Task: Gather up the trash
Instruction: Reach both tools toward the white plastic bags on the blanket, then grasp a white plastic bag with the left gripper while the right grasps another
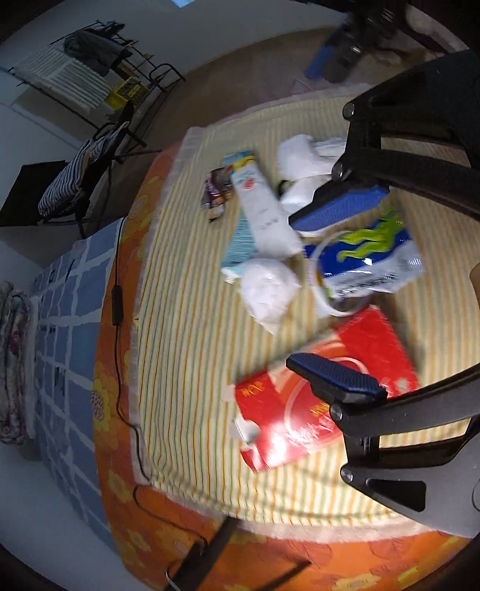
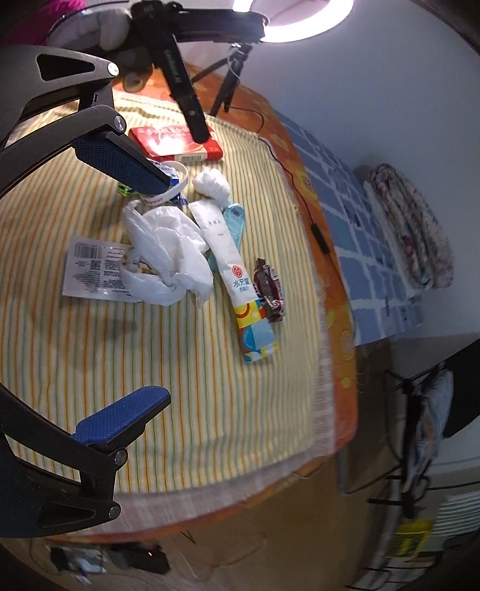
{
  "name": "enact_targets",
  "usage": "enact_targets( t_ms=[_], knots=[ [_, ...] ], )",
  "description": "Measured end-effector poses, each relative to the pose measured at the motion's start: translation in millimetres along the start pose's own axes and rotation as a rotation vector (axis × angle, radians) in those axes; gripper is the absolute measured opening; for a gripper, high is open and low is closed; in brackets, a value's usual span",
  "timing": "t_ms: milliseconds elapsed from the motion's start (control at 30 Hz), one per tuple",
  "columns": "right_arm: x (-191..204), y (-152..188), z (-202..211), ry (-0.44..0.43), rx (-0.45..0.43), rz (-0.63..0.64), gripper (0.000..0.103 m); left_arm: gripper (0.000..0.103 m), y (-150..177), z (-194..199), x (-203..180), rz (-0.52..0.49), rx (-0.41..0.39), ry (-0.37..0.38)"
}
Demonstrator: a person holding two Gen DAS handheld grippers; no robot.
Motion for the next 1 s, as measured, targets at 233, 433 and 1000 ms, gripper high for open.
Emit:
enact_targets(
  t_ms=[233,433,1000],
  knots=[
    [-2,0,-32,-0.016,0.064,-0.005,0.103,0.06,-21,-36,-9,0.022,0.065,0.033],
    [-4,-1,-50,-0.031,0.093,-0.02,0.103,0.06,-19,-56,-23,-0.026,0.081,-0.001],
    [-6,3,-87,-0.052,0.176,-0.032,0.063,0.025,-16,-55,-14,0.016,0.058,0.007]
  ],
)
Point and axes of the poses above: each gripper's, at about its wrist camera, not at the fingertips, and z roughly against the way its jaws point, x to its left, y to its underside, the point moved 1 cm from there along -z, roughly the way its jaws point, and after that the axes turned 14 degrees about -y, right-handed, at the moved point
